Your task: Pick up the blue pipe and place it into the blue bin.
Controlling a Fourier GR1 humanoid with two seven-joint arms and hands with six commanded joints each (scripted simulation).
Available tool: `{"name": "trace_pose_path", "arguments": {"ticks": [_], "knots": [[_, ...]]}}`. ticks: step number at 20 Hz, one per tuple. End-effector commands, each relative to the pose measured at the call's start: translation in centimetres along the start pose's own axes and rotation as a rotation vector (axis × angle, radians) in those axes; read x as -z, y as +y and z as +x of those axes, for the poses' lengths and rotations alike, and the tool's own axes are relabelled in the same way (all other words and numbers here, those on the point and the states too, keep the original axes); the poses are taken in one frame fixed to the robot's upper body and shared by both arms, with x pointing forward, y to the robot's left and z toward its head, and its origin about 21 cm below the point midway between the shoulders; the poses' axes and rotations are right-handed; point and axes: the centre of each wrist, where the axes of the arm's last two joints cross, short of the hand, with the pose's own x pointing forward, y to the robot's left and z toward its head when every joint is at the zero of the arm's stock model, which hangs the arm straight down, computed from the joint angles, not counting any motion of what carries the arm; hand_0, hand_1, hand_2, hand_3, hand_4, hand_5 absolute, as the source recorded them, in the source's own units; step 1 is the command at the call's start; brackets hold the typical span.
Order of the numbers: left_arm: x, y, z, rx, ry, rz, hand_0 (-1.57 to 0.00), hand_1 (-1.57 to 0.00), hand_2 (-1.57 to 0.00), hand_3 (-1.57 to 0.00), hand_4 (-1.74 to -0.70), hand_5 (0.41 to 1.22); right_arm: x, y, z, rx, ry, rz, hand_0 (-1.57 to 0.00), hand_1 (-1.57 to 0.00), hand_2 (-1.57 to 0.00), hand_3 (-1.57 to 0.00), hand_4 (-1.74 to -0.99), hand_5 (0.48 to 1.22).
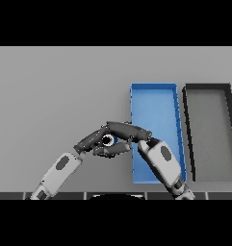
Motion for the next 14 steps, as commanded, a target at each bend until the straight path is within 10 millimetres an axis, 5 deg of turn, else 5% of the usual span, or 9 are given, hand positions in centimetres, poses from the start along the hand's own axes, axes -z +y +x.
{"name": "trace_pose_path", "arguments": {"ticks": [1,4,8,14], "knots": [[-0.2,0.1,0.2,-0.007,0.024,0.007,-0.02,-0.02,-0.02,-0.01,-0.87,0.612,-0.2,-0.5,0.1,0.004,-0.004,-0.013,-1.57,-1.57,-1.57,-1.57,-1.491,1.220],[0.1,0.0,0.2,0.001,0.051,0.005,-0.01,-0.01,-0.01,0.00,-0.88,0.572,0.2,-0.9,0.4,0.171,-0.027,-0.013,-1.57,-1.57,-1.57,-1.57,-1.492,1.221],[-0.2,-0.6,-0.4,-0.002,0.063,-0.003,0.00,0.00,0.00,0.00,-0.87,0.529,0.3,-2.5,3.1,0.311,-0.067,-0.016,-1.57,-1.57,-1.57,-1.57,-1.494,1.221],[-0.6,-0.3,-0.3,0.005,0.047,-0.013,0.00,0.00,0.00,0.00,-0.86,0.493,1.1,-6.3,9.0,0.210,-0.141,-0.056,-1.57,-1.57,-1.57,-1.57,-1.494,1.221]]}}
